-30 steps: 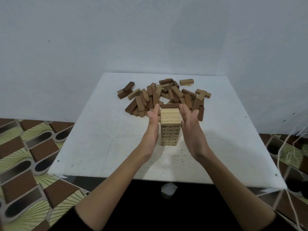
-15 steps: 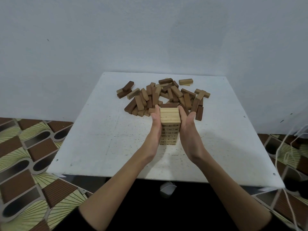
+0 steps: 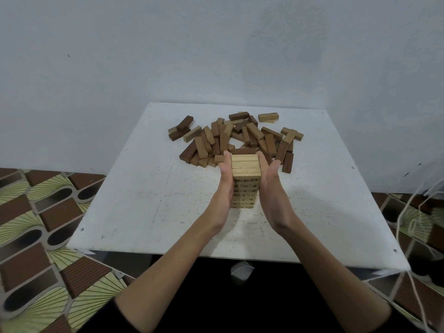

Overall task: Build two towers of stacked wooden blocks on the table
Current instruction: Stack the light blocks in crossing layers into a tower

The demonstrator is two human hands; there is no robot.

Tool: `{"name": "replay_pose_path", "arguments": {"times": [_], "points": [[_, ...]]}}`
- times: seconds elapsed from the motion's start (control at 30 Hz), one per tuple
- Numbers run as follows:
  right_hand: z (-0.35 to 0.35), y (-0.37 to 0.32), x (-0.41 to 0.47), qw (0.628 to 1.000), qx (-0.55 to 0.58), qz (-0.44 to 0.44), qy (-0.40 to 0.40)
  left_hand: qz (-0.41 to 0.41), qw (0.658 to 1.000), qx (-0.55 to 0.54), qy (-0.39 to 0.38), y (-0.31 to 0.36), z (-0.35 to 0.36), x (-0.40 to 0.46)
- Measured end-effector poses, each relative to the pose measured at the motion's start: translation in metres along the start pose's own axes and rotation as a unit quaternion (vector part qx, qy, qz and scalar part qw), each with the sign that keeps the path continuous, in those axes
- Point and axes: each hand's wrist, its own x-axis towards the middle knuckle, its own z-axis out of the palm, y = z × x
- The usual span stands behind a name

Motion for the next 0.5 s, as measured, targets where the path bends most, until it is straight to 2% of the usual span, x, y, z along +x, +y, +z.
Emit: {"name": "replay_pose_path", "arguments": {"times": [0.1, 0.2, 0.4, 0.5], "points": [[-0.003, 0.006, 0.003, 1.0, 0.013, -0.002, 0.001, -0.007, 1.0, -0.019, -0.005, -0.002, 0.001, 0.001], [-0.002, 0.007, 0.004, 1.0, -0.003, -0.009, -0.001, -0.01, 0.999, 0.022, 0.033, 0.007, 0.006, 0.001], [-0.002, 0.009, 0.006, 1.0, -0.023, -0.011, -0.014, -0.035, 0.999, -0.007, 0.021, 0.006, 0.009, 0.005], [-0.003, 0.012, 0.006, 1.0, 0.006, -0.007, -0.014, -0.043, 0.999, -0.031, -0.002, -0.002, 0.006, 0.007]]}}
